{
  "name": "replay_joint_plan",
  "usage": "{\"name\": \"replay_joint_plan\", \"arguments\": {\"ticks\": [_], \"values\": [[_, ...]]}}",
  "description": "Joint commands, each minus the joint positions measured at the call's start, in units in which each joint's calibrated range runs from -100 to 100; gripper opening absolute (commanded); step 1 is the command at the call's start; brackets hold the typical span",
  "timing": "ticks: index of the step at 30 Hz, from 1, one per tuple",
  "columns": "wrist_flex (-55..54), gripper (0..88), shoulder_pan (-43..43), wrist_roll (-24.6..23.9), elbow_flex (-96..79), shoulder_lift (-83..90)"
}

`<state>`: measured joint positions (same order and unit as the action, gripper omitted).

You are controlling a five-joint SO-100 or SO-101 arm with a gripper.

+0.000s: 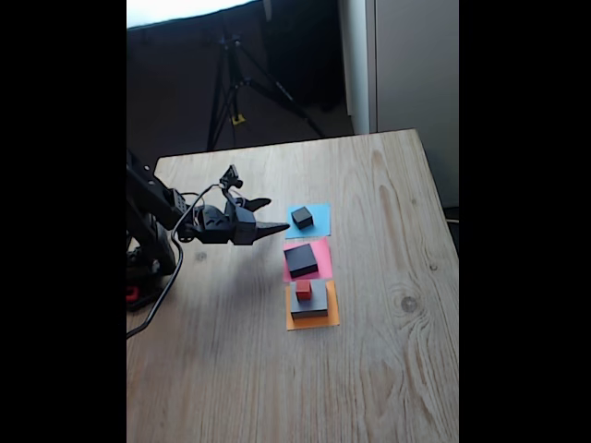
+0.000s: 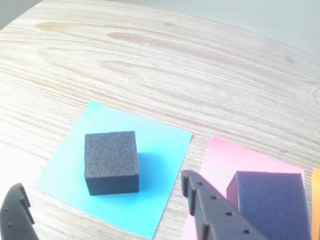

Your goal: Tower of hanoi

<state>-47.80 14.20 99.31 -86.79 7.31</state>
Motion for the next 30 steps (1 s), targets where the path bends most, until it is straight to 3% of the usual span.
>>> {"name": "replay_joint_plan", "arguments": {"ticks": [1,10,30], "values": [[-7.2,37.5,0.6,0.7,3.6,-6.5],[-17.2,37.4,1.9,0.7,8.7,-18.4],[-18.9,36.8,3.8,0.7,21.4,-33.5]]}}
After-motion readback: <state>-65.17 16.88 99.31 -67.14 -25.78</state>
